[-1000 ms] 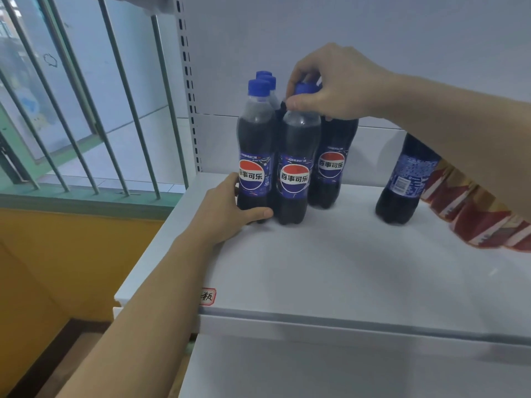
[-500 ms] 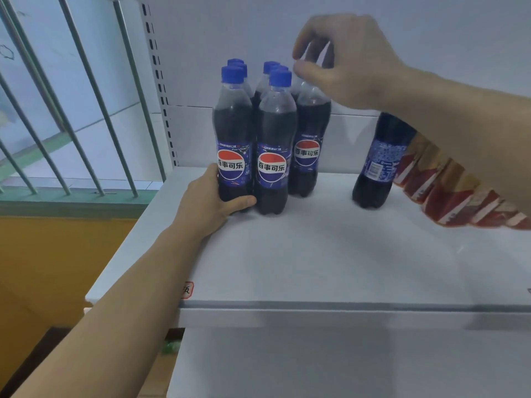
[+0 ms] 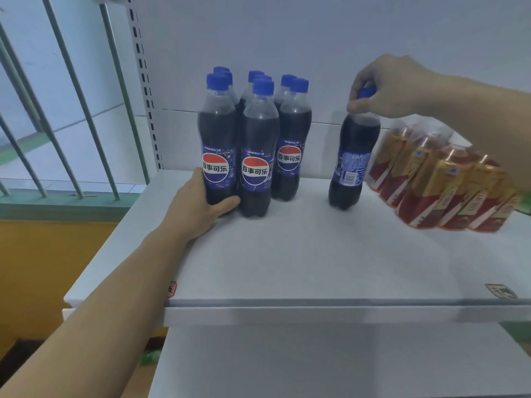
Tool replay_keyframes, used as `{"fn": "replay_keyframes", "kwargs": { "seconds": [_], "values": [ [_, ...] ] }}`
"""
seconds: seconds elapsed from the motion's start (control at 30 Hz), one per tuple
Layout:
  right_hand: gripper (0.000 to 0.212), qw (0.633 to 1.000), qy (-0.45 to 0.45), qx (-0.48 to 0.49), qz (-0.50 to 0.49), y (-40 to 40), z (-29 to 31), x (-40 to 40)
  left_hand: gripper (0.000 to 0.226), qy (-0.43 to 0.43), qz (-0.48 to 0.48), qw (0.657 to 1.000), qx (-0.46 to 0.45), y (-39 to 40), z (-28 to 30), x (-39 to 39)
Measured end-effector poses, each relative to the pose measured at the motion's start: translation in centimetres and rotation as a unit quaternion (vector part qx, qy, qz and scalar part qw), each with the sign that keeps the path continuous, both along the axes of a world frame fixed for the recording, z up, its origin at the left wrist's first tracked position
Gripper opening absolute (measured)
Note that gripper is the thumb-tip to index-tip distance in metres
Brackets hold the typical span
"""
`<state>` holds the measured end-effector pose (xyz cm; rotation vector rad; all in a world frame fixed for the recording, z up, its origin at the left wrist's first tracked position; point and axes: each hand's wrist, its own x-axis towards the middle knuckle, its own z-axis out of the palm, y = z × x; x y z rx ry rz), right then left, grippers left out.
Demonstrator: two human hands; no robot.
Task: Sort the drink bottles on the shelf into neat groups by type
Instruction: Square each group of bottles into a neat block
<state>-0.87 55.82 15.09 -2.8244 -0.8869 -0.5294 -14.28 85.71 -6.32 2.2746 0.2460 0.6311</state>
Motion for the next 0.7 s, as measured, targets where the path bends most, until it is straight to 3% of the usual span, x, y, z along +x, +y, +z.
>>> {"fn": "replay_keyframes", "kwargs": {
  "seconds": [0.23,0.37,0.7],
  "values": [
    [0.015,0.985,0.101,0.096,0.102,1.6,0.4,-1.3,0.074,0.001,-0.011,1.000,-0.009,0.2,-0.1,-0.1],
    [0.023,0.980,0.088,0.120,0.129,3.5,-0.5,-1.2,0.072,0.000,-0.010,1.000,-0.008,0.2,0.0,-0.2],
    [0.013,0.949,0.106,0.153,0.254,4.9,-1.6,-0.4,0.077,0.004,-0.014,1.000,-0.009,0.2,0.2,-0.4]
  ]
}}
